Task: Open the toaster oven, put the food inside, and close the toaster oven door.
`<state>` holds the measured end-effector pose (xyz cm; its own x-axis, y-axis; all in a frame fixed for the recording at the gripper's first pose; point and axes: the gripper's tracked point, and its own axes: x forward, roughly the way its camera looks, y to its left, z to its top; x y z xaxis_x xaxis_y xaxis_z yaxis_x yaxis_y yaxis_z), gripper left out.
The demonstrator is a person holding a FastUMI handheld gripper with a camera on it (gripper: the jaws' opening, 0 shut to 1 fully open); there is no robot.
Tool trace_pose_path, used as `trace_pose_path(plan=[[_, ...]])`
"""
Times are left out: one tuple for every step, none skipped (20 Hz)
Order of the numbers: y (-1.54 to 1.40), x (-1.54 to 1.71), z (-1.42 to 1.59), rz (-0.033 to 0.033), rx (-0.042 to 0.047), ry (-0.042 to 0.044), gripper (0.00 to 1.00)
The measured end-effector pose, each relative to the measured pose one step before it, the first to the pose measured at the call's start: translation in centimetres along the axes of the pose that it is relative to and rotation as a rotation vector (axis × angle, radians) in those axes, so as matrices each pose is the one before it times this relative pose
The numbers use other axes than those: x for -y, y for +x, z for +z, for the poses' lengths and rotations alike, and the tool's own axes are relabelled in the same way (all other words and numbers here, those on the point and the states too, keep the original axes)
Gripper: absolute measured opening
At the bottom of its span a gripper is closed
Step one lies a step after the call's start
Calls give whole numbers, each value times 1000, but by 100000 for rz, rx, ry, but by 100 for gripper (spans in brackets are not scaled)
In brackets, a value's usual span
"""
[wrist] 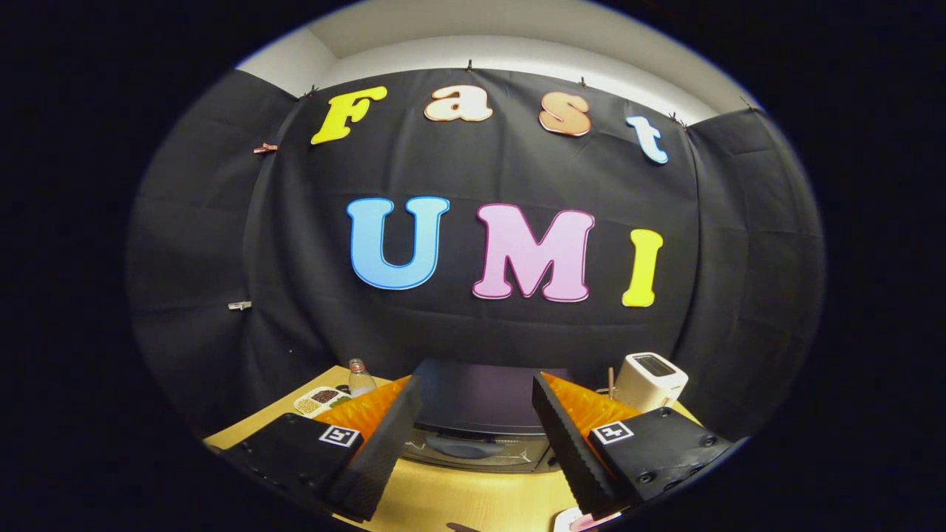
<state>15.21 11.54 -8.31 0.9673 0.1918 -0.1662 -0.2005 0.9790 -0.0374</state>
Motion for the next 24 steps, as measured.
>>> trace_pose_path(plan=[[1076, 44, -814, -133, -2171, 189, 98], [1133, 21, -1101, -370, -2885, -329, 97], [1229, 40, -1169, -313, -3430, -206, 98], [1202, -45, -1331, 216, -3942, 388, 98], [1295, -110, -1484, 183, -4839, 1077, 98], [1131, -11, -1382, 382, -4660, 1584, 98], [1158, 116, -1294, -303, -4646, 1536, 98], [990, 185, -1226, -935, -4531, 1584, 98], [717, 3, -741, -34, -2651, 1130, 98], [738, -73, -522, 33, -1868, 513, 98], [514, -5, -326, -306, -1294, -140, 98], [624, 321, -378, -1377, -1220, 16, 98], [458, 254, -489, -680, -1283, 215, 98], [383, 60, -472, -631, -1925, 663, 98], [398, 25, -501, -311, -2018, 919, 98], [245, -28, -421, -340, -1877, 768, 98], [167, 96, -630, -1313, -2324, 470, 98], [-164, -17, 194, -660, 1067, -730, 98], [431, 34, -359, -530, -346, -1300, 98], [-165, 189, -523, -1202, -2295, -1936, 97], [-285, -190, -19, 7, 979, -155, 98], [-10, -4, -256, -566, -409, 1046, 98], [-32, 46, -174, -380, -1295, 1871, 97], [-160, 30, -99, -189, -182, 2015, 98]])
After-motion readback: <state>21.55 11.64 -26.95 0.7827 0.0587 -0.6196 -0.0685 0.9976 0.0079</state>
